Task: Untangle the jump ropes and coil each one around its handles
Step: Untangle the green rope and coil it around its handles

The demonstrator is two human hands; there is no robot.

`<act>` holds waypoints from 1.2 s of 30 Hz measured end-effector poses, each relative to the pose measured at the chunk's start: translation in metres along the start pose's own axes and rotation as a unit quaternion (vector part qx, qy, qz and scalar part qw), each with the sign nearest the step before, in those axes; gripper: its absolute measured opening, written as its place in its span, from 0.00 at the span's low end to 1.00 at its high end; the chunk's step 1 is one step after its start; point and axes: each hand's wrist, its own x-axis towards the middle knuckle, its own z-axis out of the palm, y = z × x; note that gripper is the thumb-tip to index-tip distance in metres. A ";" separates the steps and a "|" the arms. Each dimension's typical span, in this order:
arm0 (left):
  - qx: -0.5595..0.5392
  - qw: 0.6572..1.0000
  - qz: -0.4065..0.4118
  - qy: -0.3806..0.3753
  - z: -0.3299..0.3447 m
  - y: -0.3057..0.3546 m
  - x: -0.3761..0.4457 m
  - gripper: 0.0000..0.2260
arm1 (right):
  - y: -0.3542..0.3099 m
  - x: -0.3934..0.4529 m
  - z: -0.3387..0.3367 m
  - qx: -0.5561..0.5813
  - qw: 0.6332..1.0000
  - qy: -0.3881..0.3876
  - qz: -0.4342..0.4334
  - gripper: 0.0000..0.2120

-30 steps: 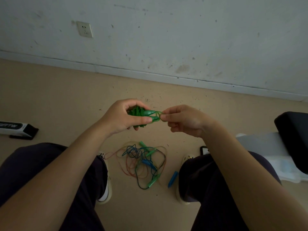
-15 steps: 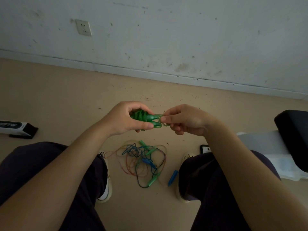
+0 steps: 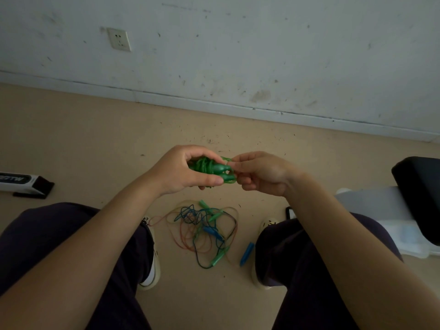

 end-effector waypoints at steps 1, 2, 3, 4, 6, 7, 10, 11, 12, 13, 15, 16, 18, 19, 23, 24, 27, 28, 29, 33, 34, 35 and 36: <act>0.000 1.000 0.000 0.000 0.001 0.000 0.000 0.17 | 0.000 0.000 0.001 0.005 1.000 -0.002 0.000 0.06; -0.001 1.000 -0.001 -0.002 0.002 0.000 0.000 0.17 | -0.001 0.000 0.002 0.008 1.000 -0.006 0.003 0.08; -0.005 1.000 -0.001 -0.002 0.002 0.000 -0.001 0.17 | -0.002 -0.001 0.002 0.012 1.000 -0.014 0.008 0.09; -0.011 1.000 0.000 -0.001 0.003 0.000 -0.001 0.17 | -0.003 -0.002 0.003 0.018 0.999 -0.023 0.013 0.10; -0.015 1.000 0.004 0.004 0.003 0.001 -0.001 0.16 | -0.004 -0.002 0.003 0.040 0.998 -0.037 0.021 0.09; -0.011 1.000 0.007 0.006 0.003 0.001 -0.001 0.16 | -0.005 -0.003 0.003 0.050 0.998 -0.040 0.023 0.08; -0.013 1.000 0.001 0.005 0.004 0.001 -0.001 0.14 | -0.004 -0.003 0.005 0.057 0.997 -0.032 0.028 0.08; -0.014 1.000 -0.004 0.008 0.004 0.001 -0.001 0.14 | -0.004 -0.002 0.005 0.055 0.998 -0.026 0.032 0.10; -0.011 1.000 -0.006 0.012 0.004 0.001 -0.001 0.14 | -0.004 -0.002 0.005 0.051 0.998 -0.021 0.034 0.11; -0.005 1.000 -0.005 0.019 0.004 0.000 -0.001 0.14 | -0.003 -0.002 0.005 0.046 0.998 -0.018 0.034 0.12; 0.007 1.000 -0.001 0.030 0.002 -0.001 0.001 0.13 | -0.001 -0.001 0.006 0.038 0.999 -0.004 0.027 0.12; 0.010 0.999 -0.001 0.034 0.002 -0.002 0.001 0.13 | -0.001 -0.001 0.007 0.032 0.999 0.005 0.021 0.12; 0.020 0.999 -0.004 0.040 0.001 -0.003 0.001 0.13 | 0.000 -0.001 0.007 0.009 1.000 0.021 0.003 0.10; 0.025 0.999 -0.003 0.042 0.001 -0.004 0.001 0.14 | 0.000 -0.002 0.006 -0.003 1.000 0.025 -0.006 0.09; 0.029 0.998 -0.001 0.061 0.000 -0.005 0.002 0.13 | -0.001 -0.004 0.000 -0.019 0.999 0.024 -0.037 0.10; 0.028 0.998 -0.003 0.064 0.000 -0.005 0.002 0.13 | -0.001 -0.004 0.000 -0.016 0.998 0.033 -0.047 0.10; 0.023 0.997 -0.005 0.070 0.000 -0.004 0.003 0.12 | -0.001 -0.003 0.002 0.016 0.995 0.064 -0.074 0.08; 0.018 0.997 -0.005 0.073 0.001 -0.002 0.002 0.12 | -0.001 -0.002 0.002 0.028 0.994 0.067 -0.079 0.06; 0.013 0.997 -0.006 0.076 0.001 0.000 0.002 0.12 | -0.001 -0.002 0.002 0.037 0.993 0.070 -0.083 0.05; 0.006 0.996 -0.014 0.093 0.001 0.002 0.001 0.14 | -0.001 -0.003 0.005 0.057 0.990 0.078 -0.099 0.01; 0.001 0.995 -0.015 0.097 0.000 0.002 0.001 0.15 | -0.001 -0.003 0.006 0.062 0.990 0.080 -0.102 0.02; -0.005 0.995 -0.016 0.099 0.000 0.002 0.001 0.17 | 0.000 -0.002 0.007 0.065 0.989 0.080 -0.106 0.03; -0.012 0.995 -0.017 0.100 0.000 0.002 0.001 0.17 | 0.001 -0.002 0.008 0.065 0.989 0.079 -0.110 0.04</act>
